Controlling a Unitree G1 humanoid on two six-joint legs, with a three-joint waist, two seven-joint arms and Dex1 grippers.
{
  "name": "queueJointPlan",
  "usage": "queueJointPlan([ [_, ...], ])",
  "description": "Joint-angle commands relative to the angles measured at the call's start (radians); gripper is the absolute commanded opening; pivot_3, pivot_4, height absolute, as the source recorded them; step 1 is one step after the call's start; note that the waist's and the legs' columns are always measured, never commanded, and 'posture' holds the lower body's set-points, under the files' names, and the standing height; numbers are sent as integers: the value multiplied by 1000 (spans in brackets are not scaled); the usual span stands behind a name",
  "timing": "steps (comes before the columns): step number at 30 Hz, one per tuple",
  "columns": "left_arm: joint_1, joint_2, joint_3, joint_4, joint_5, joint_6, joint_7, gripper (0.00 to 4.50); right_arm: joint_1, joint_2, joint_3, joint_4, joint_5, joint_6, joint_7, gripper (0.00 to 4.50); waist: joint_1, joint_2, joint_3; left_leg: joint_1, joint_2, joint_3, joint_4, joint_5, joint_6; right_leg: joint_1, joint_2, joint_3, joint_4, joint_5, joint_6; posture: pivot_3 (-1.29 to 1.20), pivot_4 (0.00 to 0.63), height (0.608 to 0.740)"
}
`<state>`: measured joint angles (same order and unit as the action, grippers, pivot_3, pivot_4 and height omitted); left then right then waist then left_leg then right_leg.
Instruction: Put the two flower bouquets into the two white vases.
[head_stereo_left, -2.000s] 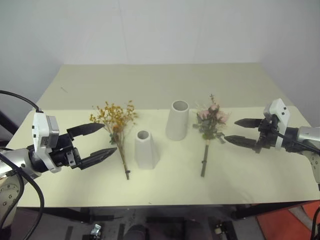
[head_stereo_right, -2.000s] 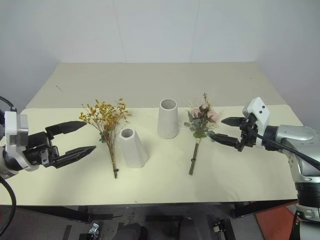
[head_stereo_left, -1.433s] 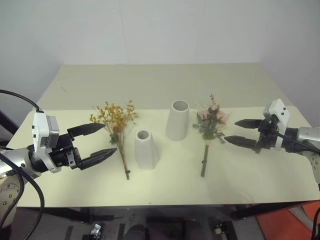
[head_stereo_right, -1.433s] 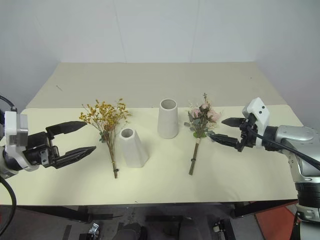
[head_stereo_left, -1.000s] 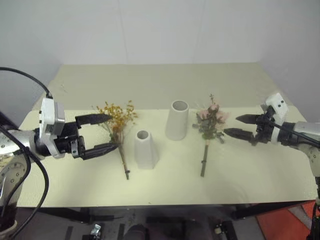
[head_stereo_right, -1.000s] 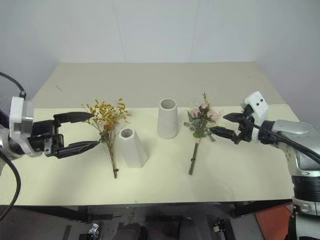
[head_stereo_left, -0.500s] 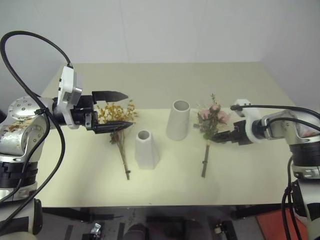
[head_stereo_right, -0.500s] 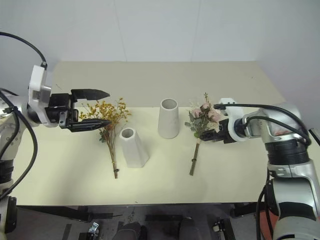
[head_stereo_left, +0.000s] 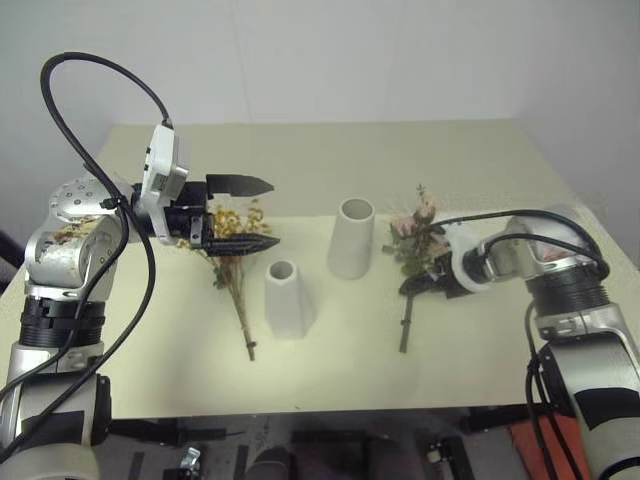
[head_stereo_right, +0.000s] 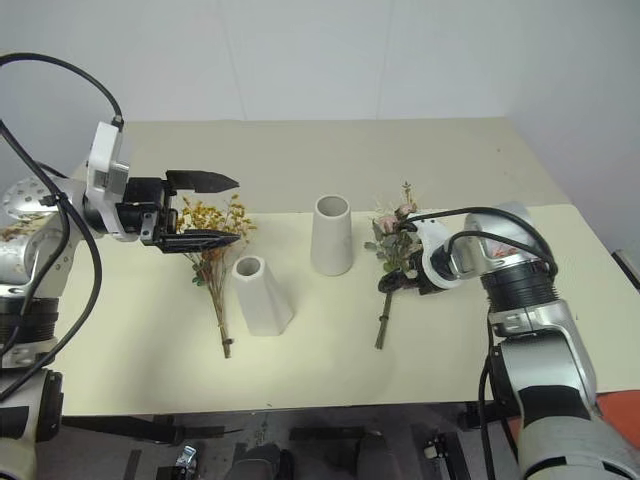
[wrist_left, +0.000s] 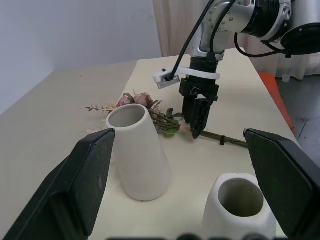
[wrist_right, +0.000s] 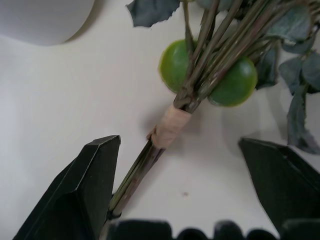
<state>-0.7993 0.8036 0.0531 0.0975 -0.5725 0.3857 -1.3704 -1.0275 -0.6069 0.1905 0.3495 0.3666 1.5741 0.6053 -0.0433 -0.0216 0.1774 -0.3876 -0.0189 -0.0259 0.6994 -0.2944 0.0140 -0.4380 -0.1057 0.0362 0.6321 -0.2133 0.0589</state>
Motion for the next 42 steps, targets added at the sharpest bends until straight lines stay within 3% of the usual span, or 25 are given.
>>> queueJointPlan([
  [1,-4,10,29,-20,-2,-12,-1,4500,-30,21,-14,19,-17,-18,-28,3627,-3,0,0,0,0,0,0,0,0,0,0,0,0,0,0,0,150,740],
  [11,13,21,44,-26,1,-14,8,4500,-44,38,-20,21,-22,-35,-25,316,-3,0,0,0,0,-1,0,0,0,-1,0,0,0,0,0,0,150,740],
  [17,17,23,47,-25,2,-16,7,4500,-69,51,-134,107,-48,-46,-85,241,-3,0,0,0,0,-1,0,0,0,-1,0,0,0,0,0,0,150,740],
  [24,19,24,52,-16,6,-24,0,4500,-120,43,-389,210,-85,-206,-223,241,-3,0,0,-1,0,0,-1,0,0,-1,0,0,0,0,0,0,150,740],
  [26,18,21,51,-11,8,-27,-4,4500,-82,54,-435,143,-86,-353,-244,241,-3,0,0,-1,0,0,-1,0,0,-1,0,0,0,0,0,0,150,740],
  [30,9,14,49,0,13,-39,-12,4500,81,154,-548,-79,-55,-881,-250,241,-5,0,0,0,0,0,-1,0,-1,-1,0,0,0,0,0,0,150,740],
  [35,-1,12,49,9,16,-46,-17,4500,78,239,-626,-136,78,-1035,-186,241,-17,0,0,0,0,-1,-1,1,-2,-3,0,3,3,1,1,0,150,740],
  [42,14,18,55,-9,9,-43,-13,4500,36,308,-597,-183,167,-1266,-61,241,-27,0,0,2,0,-2,-1,1,-2,-3,0,3,5,0,1,0,150,740],
])
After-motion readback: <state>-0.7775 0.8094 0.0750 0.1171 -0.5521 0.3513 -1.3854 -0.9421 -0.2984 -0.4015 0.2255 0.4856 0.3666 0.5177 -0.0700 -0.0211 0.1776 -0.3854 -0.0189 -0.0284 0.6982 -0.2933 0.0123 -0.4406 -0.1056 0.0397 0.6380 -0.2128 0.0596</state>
